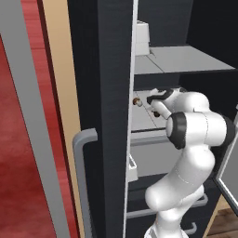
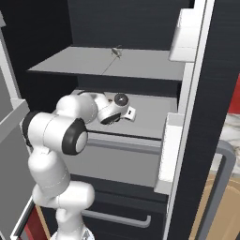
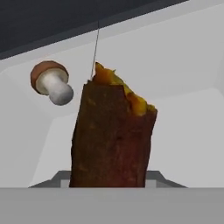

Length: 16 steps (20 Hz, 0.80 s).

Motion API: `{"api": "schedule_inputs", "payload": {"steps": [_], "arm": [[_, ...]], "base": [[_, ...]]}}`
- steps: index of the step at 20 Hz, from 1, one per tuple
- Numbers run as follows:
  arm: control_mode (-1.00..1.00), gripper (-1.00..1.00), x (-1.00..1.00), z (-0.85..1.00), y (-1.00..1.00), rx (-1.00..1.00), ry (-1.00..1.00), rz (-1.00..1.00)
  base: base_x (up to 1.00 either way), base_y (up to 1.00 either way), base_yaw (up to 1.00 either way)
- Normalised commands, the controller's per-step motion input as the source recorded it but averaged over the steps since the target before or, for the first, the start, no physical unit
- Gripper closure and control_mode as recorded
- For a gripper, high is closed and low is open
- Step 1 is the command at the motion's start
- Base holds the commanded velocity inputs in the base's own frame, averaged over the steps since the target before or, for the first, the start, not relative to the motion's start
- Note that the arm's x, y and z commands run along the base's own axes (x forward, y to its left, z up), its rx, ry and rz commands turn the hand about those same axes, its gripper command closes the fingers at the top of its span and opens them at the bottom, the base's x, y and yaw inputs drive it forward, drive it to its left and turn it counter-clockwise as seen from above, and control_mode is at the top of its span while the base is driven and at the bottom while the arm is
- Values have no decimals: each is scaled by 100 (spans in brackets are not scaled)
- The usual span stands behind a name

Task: Transport the chicken drumstick and sweet potato to the fridge. Place the chicken drumstick on the rack containing meat and place the sweet potato on the rack containing the vegetable, ensuring meats and vegetables are on different racks.

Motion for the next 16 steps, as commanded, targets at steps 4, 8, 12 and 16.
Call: {"api": "schedule_inputs", "payload": {"steps": [4,8,12,16], "arm": [[-100,-100,0,-2,-3,0,0,0],[-100,-100,0,0,-6,0,0,0],[-100,-100,-31,0,0,0,0,-1],[-100,-100,-56,4,0,0,0,-3]], "base": [[0,0,0],[0,0,0],[0,0,0],[0,0,0]]}}
